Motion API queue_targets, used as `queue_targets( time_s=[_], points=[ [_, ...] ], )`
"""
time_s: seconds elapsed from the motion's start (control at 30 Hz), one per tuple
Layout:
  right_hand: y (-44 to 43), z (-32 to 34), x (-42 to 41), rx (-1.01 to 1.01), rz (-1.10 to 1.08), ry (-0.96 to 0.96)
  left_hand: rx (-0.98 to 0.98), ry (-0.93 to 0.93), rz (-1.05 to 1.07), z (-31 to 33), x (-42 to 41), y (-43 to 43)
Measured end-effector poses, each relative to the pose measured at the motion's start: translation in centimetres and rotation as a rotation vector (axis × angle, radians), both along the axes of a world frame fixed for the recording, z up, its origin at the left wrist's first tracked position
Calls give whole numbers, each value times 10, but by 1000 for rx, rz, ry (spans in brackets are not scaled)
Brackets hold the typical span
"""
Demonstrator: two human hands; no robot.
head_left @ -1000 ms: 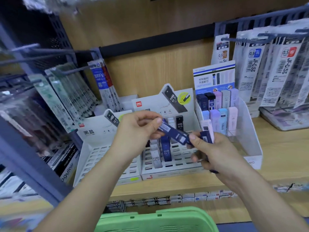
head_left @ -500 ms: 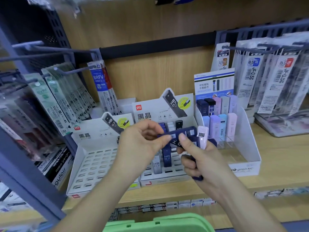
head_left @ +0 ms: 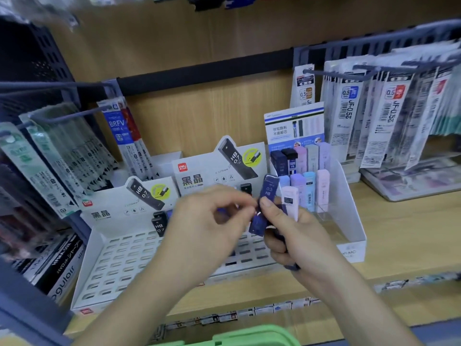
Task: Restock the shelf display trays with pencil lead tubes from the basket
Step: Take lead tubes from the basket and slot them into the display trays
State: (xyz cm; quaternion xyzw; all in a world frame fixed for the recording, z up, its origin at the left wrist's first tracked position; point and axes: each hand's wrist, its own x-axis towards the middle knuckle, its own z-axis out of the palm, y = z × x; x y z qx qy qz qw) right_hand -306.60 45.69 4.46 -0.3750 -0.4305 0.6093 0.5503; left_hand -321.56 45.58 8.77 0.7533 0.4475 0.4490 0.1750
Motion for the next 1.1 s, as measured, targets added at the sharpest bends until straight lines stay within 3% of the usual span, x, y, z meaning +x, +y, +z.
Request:
queue_targets(
  time_s=[0.07,0.23,0.33,0.43,0.57,0.87,1.1],
  points=[
    [1,0,9,39,69,-55,-64,-69,42,15,0,8],
    [-2,0,24,65,205,-267,-424,-19,-188,30,18,25],
    [2,2,46,-11,45,-283,-389,-120,-131,32,23,35],
    [11,0,78,-114,-281,-17,-326,-240,-63,32,29,41],
    [13,-5,96,-173,-497,204,-291,-100,-46,23,48,42],
    [13,-3,89,-175,-494,174,-157,273,-33,-20,71,38],
    [13,-4,87,-186,-458,151,96,549,-69,-42,76,37]
  ],
)
